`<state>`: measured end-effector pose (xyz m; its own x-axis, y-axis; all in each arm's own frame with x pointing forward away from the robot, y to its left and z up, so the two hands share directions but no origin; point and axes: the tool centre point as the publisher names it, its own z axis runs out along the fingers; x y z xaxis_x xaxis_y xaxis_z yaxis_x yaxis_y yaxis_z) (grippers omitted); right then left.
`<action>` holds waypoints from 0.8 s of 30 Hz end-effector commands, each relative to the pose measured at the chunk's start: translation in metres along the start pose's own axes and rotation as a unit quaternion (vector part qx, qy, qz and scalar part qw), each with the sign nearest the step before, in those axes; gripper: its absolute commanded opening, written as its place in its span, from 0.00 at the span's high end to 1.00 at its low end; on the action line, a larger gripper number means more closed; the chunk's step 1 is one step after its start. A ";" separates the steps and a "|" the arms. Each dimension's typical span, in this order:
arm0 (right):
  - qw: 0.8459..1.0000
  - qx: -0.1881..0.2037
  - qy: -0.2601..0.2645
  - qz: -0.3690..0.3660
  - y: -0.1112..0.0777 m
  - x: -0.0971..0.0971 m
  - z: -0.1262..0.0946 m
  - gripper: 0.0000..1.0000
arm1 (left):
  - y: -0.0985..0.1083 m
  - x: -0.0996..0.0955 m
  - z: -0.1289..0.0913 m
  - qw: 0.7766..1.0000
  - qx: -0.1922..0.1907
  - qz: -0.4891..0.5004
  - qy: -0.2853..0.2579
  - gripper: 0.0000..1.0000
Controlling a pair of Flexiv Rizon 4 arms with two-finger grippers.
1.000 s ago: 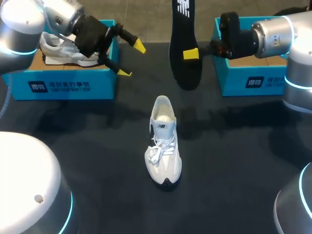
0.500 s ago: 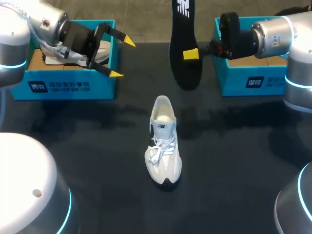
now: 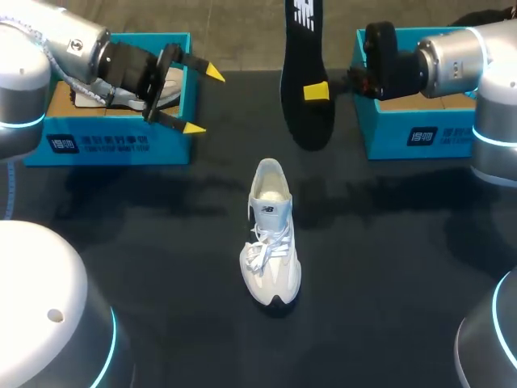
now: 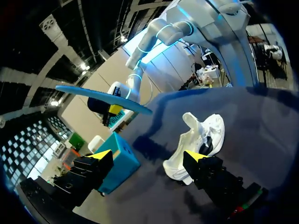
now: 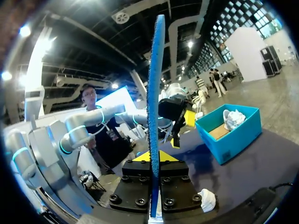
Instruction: Take the shoe out of the shoebox, open the shoe tongue, remove and reinsert the insole, then place the shoe into the shoebox
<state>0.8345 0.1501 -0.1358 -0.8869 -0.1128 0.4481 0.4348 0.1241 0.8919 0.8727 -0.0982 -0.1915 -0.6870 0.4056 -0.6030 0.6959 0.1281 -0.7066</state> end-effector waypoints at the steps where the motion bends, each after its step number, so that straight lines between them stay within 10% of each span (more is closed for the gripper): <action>1: 1.000 -0.012 0.000 -0.014 -0.015 -0.012 0.007 1.00 | 0.010 -0.001 0.007 1.000 -0.004 -0.009 0.019 0.00; 24: 0.999 -0.007 0.034 -0.040 -0.057 -0.055 0.052 1.00 | 0.031 0.069 0.034 0.998 -0.029 -0.052 0.013 0.00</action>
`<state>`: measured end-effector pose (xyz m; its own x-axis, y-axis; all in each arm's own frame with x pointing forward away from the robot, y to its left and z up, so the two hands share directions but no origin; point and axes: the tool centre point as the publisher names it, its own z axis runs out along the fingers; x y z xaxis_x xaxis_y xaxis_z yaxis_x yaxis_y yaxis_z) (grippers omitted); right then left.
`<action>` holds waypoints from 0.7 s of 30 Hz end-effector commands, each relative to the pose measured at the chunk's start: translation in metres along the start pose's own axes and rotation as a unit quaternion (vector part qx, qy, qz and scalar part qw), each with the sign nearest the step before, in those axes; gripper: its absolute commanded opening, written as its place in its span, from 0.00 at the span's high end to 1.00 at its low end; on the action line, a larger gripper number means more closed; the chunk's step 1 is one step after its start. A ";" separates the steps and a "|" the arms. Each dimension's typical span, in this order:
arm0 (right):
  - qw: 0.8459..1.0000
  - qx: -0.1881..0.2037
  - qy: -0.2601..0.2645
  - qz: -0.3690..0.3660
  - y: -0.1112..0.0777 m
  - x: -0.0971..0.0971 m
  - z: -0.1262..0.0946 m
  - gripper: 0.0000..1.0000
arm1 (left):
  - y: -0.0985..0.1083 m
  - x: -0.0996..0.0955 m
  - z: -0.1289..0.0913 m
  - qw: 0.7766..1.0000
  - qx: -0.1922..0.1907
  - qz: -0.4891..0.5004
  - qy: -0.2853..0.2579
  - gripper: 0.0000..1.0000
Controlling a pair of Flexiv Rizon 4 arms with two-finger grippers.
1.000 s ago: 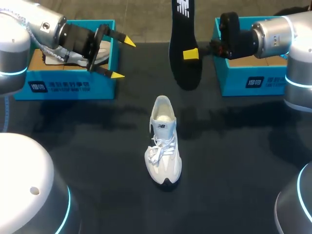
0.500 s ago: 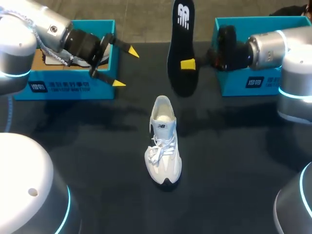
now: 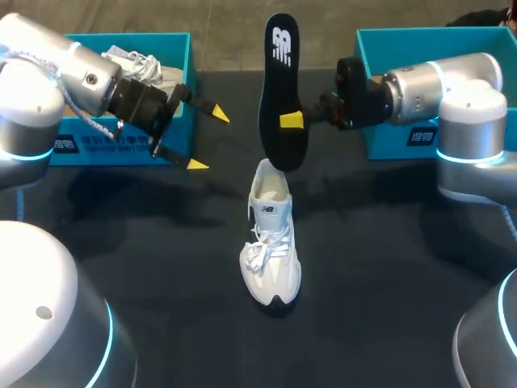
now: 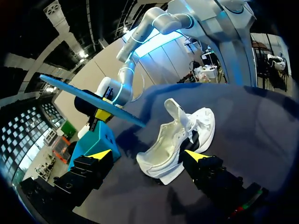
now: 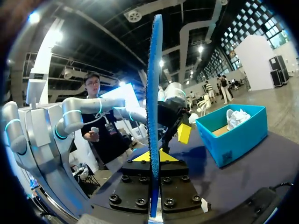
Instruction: Take the shoe out of the shoebox, open the shoe tongue, remove and reinsert the insole, then place the shoe into the shoebox
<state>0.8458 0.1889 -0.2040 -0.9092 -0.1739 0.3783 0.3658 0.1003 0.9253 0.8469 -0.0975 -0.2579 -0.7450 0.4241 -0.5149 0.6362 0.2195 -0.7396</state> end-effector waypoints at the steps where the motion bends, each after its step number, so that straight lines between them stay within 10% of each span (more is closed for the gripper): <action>1: 1.000 0.000 0.010 0.001 -0.008 -0.011 0.012 1.00 | 0.004 0.012 0.006 1.000 0.000 -0.005 -0.006 0.00; 21: 1.000 -0.006 0.021 0.007 -0.014 -0.012 0.018 1.00 | 0.004 0.025 0.007 0.996 -0.069 -0.006 0.054 0.00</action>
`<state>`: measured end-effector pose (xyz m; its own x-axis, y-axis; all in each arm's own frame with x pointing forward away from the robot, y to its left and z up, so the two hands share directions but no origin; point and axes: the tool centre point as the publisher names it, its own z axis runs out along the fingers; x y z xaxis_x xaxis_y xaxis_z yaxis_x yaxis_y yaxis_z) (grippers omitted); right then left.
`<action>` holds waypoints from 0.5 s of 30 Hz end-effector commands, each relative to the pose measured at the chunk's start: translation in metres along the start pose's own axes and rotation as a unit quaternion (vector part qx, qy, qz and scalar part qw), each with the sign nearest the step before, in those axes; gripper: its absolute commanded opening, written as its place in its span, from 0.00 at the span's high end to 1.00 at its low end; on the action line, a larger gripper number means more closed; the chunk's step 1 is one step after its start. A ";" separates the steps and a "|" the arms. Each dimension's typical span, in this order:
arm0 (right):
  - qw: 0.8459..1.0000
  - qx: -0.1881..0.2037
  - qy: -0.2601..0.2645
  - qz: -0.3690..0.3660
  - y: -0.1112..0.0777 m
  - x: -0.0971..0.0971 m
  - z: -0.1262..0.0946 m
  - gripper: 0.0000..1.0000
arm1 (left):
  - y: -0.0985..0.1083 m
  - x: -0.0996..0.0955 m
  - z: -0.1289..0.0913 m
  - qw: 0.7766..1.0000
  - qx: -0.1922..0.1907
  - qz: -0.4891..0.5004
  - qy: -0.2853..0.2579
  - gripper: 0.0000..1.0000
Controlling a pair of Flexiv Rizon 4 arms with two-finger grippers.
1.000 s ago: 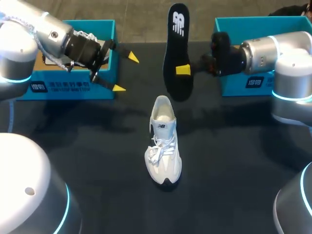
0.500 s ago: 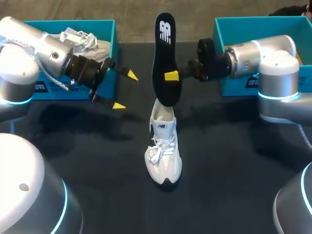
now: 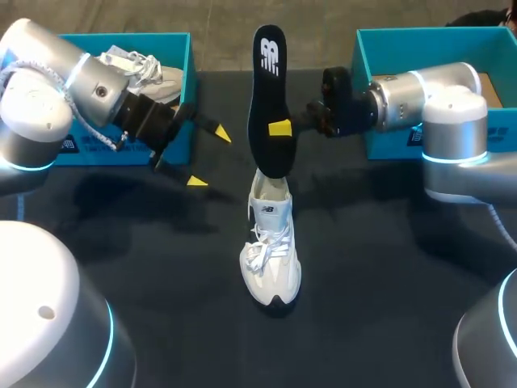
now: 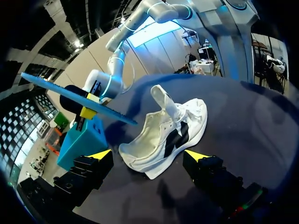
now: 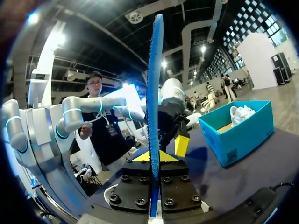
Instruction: Take the shoe out of the shoebox, open the shoe tongue, remove and reinsert the insole, then place the shoe into the shoebox
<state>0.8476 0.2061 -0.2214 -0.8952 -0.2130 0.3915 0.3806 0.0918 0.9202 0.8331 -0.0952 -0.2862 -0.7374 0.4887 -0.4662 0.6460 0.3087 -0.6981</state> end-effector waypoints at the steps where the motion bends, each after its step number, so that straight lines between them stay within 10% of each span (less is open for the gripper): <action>1: 1.000 0.000 0.000 0.000 0.000 0.000 0.001 1.00 | -0.008 -0.001 -0.009 1.000 -0.022 0.002 0.018 0.00; 15: 0.999 0.005 -0.043 0.010 -0.026 -0.029 0.005 1.00 | -0.025 -0.015 -0.033 0.998 -0.049 0.021 0.029 0.00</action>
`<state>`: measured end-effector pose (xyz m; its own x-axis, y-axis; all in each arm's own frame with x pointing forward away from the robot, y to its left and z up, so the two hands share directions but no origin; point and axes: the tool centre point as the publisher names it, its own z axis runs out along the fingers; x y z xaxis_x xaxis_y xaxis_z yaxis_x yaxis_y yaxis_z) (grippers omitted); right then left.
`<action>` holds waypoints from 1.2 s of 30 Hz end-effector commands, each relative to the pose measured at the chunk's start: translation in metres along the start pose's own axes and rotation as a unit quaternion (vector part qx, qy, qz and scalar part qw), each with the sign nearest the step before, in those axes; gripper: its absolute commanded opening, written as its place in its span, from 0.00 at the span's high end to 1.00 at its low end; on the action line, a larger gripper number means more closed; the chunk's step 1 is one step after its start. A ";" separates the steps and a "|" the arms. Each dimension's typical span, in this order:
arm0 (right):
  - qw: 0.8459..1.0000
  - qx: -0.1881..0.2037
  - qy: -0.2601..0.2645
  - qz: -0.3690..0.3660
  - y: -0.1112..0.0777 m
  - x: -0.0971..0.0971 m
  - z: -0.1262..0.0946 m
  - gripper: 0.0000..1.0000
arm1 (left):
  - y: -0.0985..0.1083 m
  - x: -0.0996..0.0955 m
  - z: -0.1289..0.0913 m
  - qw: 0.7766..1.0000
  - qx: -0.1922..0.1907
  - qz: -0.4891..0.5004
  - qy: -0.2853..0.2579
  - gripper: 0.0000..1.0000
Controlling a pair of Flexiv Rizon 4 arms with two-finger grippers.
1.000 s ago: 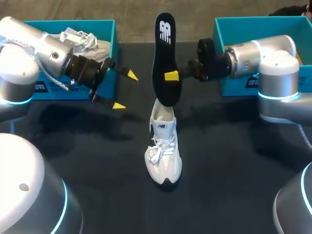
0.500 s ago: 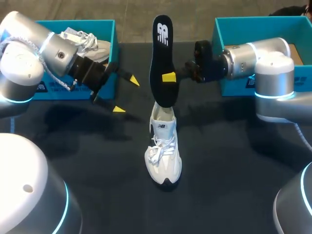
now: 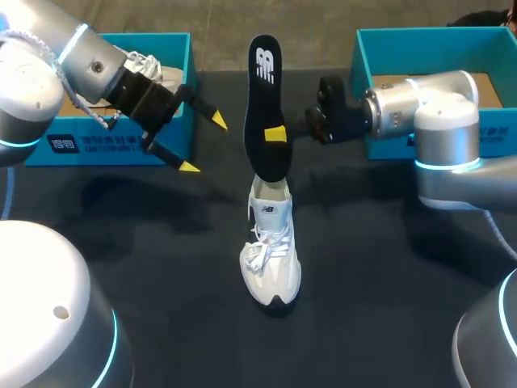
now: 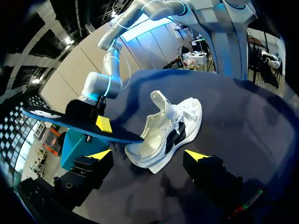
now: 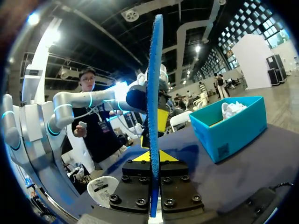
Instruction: Take the shoe out of the shoebox, open the shoe tongue, remove and reinsert the insole, then place the shoe into the shoebox
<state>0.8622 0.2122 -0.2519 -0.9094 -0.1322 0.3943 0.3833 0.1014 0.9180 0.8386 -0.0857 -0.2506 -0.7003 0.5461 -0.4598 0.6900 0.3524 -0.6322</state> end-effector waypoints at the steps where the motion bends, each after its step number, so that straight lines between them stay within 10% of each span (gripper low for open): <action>1: 1.000 0.002 -0.006 0.013 -0.005 -0.003 0.002 1.00 | -0.008 0.001 -0.006 1.000 -0.008 0.001 0.001 0.00; 36: 0.995 0.019 -0.046 0.082 -0.047 -0.007 0.005 1.00 | 0.012 0.004 0.038 0.998 0.004 0.054 -0.030 0.00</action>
<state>0.8536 0.2120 -0.2964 -0.8460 -0.0279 0.5324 0.5228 0.1521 0.8388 0.8374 -0.1063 -0.2816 -0.6338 0.5344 -0.5592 0.7589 0.2899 -0.5831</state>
